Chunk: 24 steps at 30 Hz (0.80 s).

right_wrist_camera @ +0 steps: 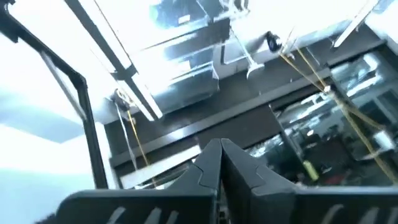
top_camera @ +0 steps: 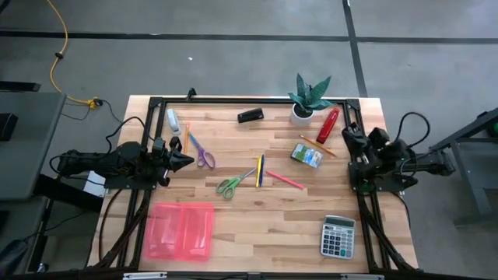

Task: Pack school essentials
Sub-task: Put the purple scissors into the supply box

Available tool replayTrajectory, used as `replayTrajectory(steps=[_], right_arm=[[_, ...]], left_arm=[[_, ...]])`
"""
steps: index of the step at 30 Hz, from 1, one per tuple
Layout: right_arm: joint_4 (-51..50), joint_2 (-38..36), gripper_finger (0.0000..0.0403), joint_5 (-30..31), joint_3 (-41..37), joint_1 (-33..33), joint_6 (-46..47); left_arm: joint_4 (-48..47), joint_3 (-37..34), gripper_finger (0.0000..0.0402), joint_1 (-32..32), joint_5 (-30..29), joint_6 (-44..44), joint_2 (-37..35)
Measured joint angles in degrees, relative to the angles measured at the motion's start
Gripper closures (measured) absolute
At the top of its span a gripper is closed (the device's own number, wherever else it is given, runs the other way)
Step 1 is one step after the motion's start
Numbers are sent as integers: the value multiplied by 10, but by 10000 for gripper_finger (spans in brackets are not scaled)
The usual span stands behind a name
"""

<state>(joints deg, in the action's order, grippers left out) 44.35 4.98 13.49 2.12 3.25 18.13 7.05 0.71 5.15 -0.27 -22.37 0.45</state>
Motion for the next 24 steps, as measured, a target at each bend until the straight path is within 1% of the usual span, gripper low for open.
replayTrajectory(steps=[3, 5, 9, 11, 13, 19, 24], right_arm=[[-58, 54, 402, -23, 56, 3, 25], [-132, 105, 402, -36, 102, 8, 17], [-297, 213, 402, -37, 209, 13, 0], [-366, 265, 402, -37, 256, 13, 17], [-410, 313, 402, -37, 294, 13, 37], [-429, 422, 402, -36, 377, 12, 30], [-429, 471, 402, -35, 424, 12, 26]], left_arm=[[0, 0, 401, 0, 0, 0, 0], [0, 0, 401, 0, 0, 0, 0], [0, 0, 401, 0, 0, 0, 0], [0, 0, 401, 0, 0, 0, 0], [0, 0, 401, 0, 0, 0, 0], [0, 0, 401, 0, 0, 0, 0], [0, 0, 401, 0, 0, 0, 0]])
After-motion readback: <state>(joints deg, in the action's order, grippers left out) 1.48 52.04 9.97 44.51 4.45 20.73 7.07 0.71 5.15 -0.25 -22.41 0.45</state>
